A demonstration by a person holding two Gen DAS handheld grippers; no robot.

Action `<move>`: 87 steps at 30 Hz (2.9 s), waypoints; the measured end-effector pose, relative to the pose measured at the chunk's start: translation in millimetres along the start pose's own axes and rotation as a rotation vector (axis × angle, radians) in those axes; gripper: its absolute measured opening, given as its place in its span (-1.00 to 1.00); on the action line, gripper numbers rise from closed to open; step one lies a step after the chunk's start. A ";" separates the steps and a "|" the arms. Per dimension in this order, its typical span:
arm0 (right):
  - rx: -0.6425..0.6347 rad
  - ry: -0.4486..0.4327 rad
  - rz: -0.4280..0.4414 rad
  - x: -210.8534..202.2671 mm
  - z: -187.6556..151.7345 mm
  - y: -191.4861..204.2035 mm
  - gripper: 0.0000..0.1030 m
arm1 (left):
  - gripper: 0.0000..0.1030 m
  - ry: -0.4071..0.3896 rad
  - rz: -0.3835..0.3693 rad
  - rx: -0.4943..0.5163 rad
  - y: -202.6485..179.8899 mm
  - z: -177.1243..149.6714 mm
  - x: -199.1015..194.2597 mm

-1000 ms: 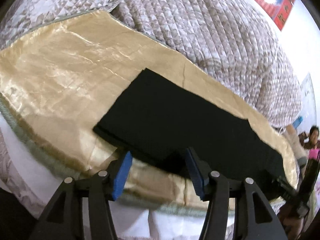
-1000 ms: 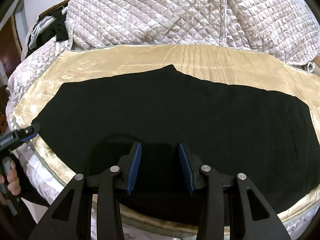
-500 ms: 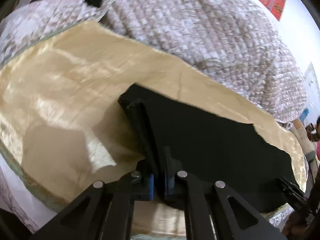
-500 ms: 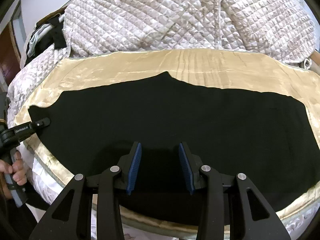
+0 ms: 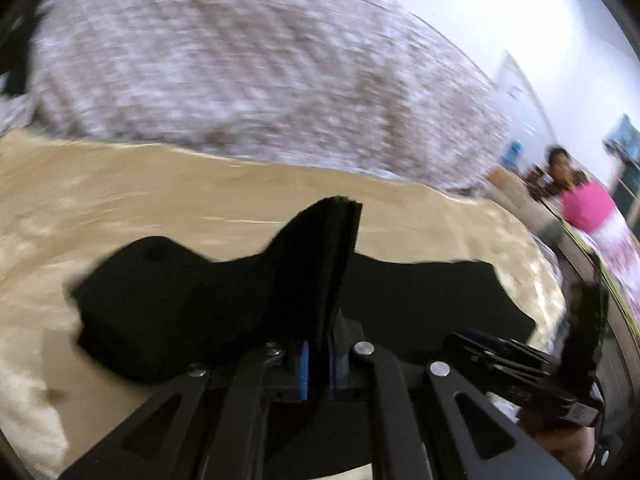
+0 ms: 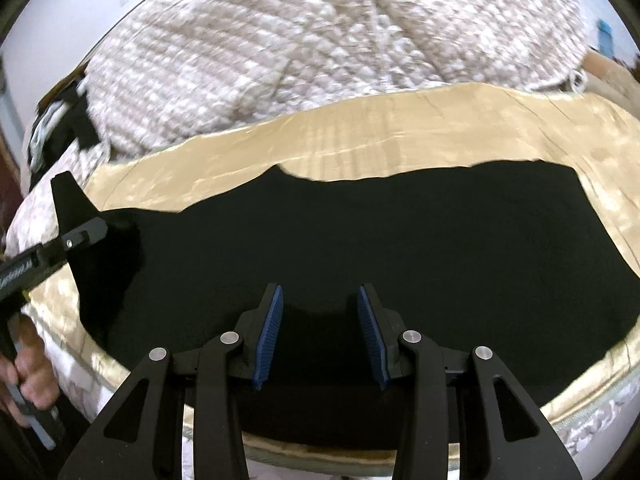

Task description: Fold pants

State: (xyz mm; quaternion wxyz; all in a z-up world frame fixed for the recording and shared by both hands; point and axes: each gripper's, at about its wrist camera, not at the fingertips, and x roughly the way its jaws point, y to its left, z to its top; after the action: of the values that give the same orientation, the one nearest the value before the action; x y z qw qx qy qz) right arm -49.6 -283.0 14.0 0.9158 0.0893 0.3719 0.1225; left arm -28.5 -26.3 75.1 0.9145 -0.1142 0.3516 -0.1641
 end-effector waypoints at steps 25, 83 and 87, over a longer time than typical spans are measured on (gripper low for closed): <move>0.122 -0.020 -0.031 -12.3 4.7 -33.3 -0.23 | 0.17 0.101 -0.220 0.013 -19.0 -30.1 1.5; 0.016 0.061 0.040 38.0 26.0 -9.9 -0.56 | 0.16 0.146 0.041 -0.041 32.2 -16.7 36.3; -0.013 0.015 0.078 40.3 50.4 0.9 -0.56 | 0.17 0.113 0.026 0.009 21.5 9.4 51.1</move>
State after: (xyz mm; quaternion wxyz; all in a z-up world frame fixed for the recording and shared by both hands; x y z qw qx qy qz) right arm 13.6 -274.1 23.3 0.9081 0.0967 0.3741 0.1614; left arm 18.3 -25.0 44.0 0.8958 -0.0960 0.4034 -0.1602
